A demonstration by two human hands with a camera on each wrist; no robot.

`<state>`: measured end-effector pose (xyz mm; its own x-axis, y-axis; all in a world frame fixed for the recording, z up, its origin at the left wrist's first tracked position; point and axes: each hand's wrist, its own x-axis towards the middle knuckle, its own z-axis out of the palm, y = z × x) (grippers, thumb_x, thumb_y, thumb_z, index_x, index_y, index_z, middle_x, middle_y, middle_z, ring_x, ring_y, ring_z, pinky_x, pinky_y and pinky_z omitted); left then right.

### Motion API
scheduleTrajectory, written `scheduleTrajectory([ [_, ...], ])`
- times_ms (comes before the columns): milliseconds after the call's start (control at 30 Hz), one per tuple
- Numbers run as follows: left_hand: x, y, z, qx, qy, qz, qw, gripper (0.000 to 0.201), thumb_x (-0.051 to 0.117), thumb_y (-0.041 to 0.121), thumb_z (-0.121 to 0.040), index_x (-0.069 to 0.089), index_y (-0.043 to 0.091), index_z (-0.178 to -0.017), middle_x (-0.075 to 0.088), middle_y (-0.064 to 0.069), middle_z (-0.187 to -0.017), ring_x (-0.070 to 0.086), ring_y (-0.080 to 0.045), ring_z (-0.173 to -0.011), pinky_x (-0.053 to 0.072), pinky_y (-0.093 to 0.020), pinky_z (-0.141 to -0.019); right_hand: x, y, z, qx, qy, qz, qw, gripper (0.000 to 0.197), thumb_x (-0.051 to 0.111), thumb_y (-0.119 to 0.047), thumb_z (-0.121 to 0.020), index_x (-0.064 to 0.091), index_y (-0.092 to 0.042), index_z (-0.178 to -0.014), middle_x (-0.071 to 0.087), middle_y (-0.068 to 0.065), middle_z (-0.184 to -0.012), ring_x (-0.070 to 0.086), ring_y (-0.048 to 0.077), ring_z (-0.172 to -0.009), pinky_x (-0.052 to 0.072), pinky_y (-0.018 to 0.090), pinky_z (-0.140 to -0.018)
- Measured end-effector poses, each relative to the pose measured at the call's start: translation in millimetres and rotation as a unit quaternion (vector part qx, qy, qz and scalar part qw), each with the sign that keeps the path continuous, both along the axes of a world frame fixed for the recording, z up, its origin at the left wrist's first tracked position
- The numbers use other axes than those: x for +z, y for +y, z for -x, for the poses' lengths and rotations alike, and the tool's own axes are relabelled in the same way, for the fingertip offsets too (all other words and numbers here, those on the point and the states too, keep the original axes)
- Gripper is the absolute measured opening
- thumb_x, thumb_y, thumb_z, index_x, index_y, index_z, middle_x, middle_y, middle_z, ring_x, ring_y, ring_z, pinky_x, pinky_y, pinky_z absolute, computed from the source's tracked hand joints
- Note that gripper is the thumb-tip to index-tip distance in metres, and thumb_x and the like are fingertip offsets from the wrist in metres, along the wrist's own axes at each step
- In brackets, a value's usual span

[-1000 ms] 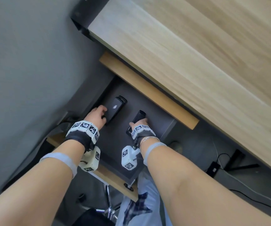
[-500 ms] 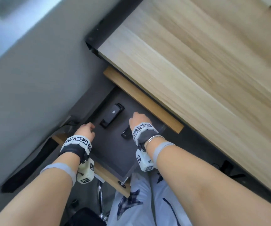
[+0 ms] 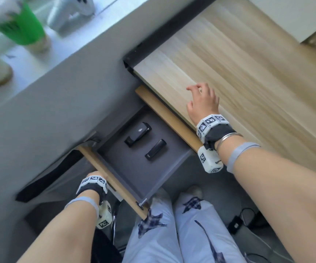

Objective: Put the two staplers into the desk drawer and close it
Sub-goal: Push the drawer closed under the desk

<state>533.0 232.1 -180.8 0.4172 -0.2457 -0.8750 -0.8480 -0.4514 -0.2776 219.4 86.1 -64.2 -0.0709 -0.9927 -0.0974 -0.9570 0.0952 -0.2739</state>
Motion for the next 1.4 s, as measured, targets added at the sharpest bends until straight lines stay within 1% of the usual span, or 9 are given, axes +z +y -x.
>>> scheduleTrajectory([
  [100, -26.9, 15.7, 1.1, 0.005, 0.005, -0.009, 1.0, 0.049, 0.059, 0.029, -0.084, 0.051, 0.016, -0.13, 0.056, -0.006, -0.134, 0.054, -0.03, -0.124, 0.045, -0.041, -0.104, -14.6, 9.0, 26.7, -0.036, 0.029, -0.022, 0.999, 0.052, 0.052, -0.017, -0.087, 0.044, -0.026, -0.138, 0.037, 0.005, -0.149, 0.034, 0.029, -0.136, 0.029, 0.047, -0.107],
  [233, 1.6, 11.3, 29.2, 0.084, 0.013, 0.0, 0.996, 0.018, 0.058, 0.02, -0.087, 0.056, 0.002, -0.083, 0.063, -0.012, -0.09, 0.059, -0.029, -0.094, 0.048, -0.033, -0.09, -37.7, 26.5, 57.3, -0.074, 0.06, -0.063, 0.993, 0.056, 0.048, -0.026, -0.09, 0.034, -0.031, -0.144, 0.029, 0.001, -0.156, 0.025, 0.026, -0.143, 0.021, 0.048, -0.113],
  [300, -0.3, 10.0, 31.4, 0.099, 0.011, 0.012, 0.995, 0.031, 0.058, 0.021, -0.086, 0.05, 0.004, -0.061, 0.054, -0.009, -0.066, 0.058, -0.027, -0.081, 0.048, -0.032, -0.078, -44.5, 32.6, 69.9, -0.088, 0.065, -0.072, 0.991, 0.056, 0.046, -0.029, -0.092, 0.031, -0.032, -0.146, 0.026, 0.0, -0.158, 0.022, 0.025, -0.145, 0.019, 0.049, -0.114],
  [567, 3.8, -10.2, 53.1, 0.1, 0.013, 0.081, 0.992, 0.045, 0.055, 0.02, -0.092, 0.041, 0.004, -0.053, 0.044, -0.008, -0.054, 0.04, -0.017, -0.048, 0.039, -0.03, -0.069, -58.3, 42.2, 89.8, -0.051, 0.097, -0.071, 0.992, 0.056, 0.033, -0.038, -0.098, 0.013, -0.04, -0.15, 0.008, -0.008, -0.163, 0.007, 0.022, -0.15, 0.008, 0.053, -0.118],
  [800, 6.2, -44.6, 94.3, 0.077, 0.025, 0.107, 0.991, 0.05, 0.055, 0.023, -0.091, 0.044, 0.005, -0.046, 0.046, -0.006, -0.053, 0.052, -0.026, -0.068, 0.048, -0.033, -0.078, -59.7, 43.7, 90.5, -0.047, 0.098, -0.049, 0.993, 0.057, 0.034, -0.04, -0.097, 0.014, -0.04, -0.15, 0.011, -0.007, -0.163, 0.01, 0.023, -0.15, 0.008, 0.054, -0.118],
  [900, -6.7, -63.5, 111.6, 0.101, 0.031, 0.119, 0.987, 0.047, 0.056, 0.028, -0.09, 0.042, 0.003, -0.052, 0.055, -0.01, -0.072, 0.052, -0.028, -0.078, 0.044, -0.033, -0.075, -59.0, 43.4, 90.8, -0.043, 0.095, -0.05, 0.993, 0.057, 0.034, -0.04, -0.097, 0.014, -0.04, -0.15, 0.011, -0.007, -0.163, 0.01, 0.023, -0.15, 0.008, 0.054, -0.118],
  [1066, -31.4, -93.3, 133.4, 0.123, 0.087, 0.133, 0.979, 0.038, 0.057, 0.035, -0.086, 0.067, -0.001, -0.093, 0.066, -0.015, -0.096, 0.066, -0.031, -0.091, 0.053, -0.035, -0.085, -59.0, 43.3, 90.3, -0.046, 0.086, -0.04, 0.994, 0.057, 0.039, -0.039, -0.095, 0.021, -0.039, -0.149, 0.018, -0.005, -0.161, 0.016, 0.025, -0.149, 0.011, 0.055, -0.117],
  [1200, -85.3, -117.4, 133.1, 0.17, 0.166, 0.162, 0.958, 0.047, 0.064, 0.038, -0.081, 0.068, -0.004, -0.102, 0.071, -0.024, -0.107, 0.068, -0.038, -0.101, 0.054, -0.047, -0.093, -58.4, 43.0, 90.8, -0.045, 0.086, -0.037, 0.995, 0.057, 0.039, -0.039, -0.094, 0.023, -0.039, -0.149, 0.02, -0.005, -0.161, 0.019, 0.026, -0.148, 0.012, 0.056, -0.116],
  [1400, -22.9, -134.9, 172.0, 0.221, 0.228, 0.209, 0.925, 0.053, 0.063, 0.046, -0.081, 0.038, 0.011, -0.05, 0.051, -0.007, -0.055, 0.042, -0.02, -0.046, 0.038, -0.026, -0.053, -59.2, 42.5, 91.3, -0.044, 0.082, -0.042, 0.995, 0.057, 0.039, -0.041, -0.095, 0.021, -0.039, -0.149, 0.019, -0.005, -0.161, 0.017, 0.026, -0.149, 0.012, 0.056, -0.117],
])
